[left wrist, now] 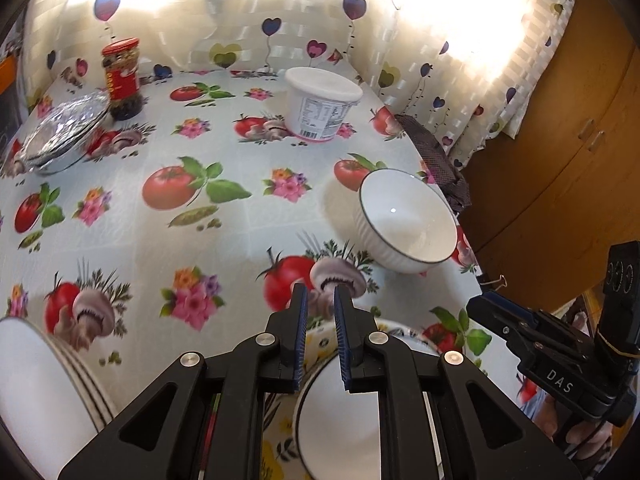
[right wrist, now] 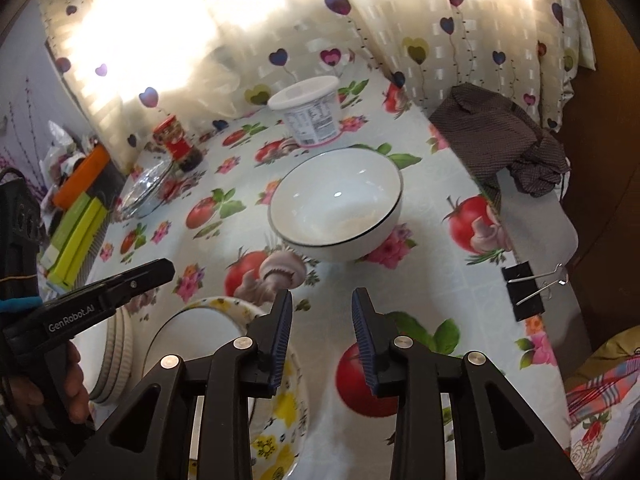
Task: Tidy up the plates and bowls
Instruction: 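Open both grippers to release the bowl on the floral plate, then move both grippers to the second white ribbed bowl and close on its rim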
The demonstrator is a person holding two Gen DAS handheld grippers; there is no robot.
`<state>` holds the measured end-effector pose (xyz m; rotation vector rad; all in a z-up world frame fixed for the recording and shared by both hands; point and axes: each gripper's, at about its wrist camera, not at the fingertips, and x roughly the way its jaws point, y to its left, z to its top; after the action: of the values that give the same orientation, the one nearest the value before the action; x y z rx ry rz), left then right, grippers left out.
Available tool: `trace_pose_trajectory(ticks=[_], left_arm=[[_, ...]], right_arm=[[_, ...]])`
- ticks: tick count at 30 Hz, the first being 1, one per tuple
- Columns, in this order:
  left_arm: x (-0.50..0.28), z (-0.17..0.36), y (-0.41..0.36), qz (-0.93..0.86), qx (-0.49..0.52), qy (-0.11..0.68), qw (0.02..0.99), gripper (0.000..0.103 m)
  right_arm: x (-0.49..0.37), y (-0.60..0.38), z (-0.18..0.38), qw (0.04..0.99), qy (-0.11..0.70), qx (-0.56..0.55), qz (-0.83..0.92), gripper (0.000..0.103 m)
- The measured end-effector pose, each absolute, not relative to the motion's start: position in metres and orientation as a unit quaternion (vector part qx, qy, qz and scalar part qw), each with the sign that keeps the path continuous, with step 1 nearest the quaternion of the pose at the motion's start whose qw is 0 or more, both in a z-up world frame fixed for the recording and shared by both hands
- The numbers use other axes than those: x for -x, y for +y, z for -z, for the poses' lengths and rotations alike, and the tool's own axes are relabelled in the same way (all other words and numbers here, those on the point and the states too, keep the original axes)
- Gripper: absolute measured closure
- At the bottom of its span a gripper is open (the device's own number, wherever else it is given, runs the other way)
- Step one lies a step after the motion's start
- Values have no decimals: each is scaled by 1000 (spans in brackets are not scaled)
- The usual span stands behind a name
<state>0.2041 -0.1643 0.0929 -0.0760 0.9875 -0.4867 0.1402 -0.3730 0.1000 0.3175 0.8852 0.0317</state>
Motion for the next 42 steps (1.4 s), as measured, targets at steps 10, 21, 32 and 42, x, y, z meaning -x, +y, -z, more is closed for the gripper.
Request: trace_pose_trajectory(ticks=[10, 21, 32, 42], left_arm=[[-237, -94, -186, 237, 31, 470, 850, 88], [-266, -85, -218, 254, 12, 486, 836, 88], [-289, -76, -237, 263, 4, 494, 828, 88], [-302, -59, -248, 260, -10, 512, 818, 88]], right_arm=[[-169, -402, -97, 894, 418, -157, 22, 71], [-199, -416, -92, 898, 413, -146, 37, 71], [-223, -418, -76, 892, 429, -135, 45, 71], [-234, -419, -68, 889, 437, -132, 39, 83]])
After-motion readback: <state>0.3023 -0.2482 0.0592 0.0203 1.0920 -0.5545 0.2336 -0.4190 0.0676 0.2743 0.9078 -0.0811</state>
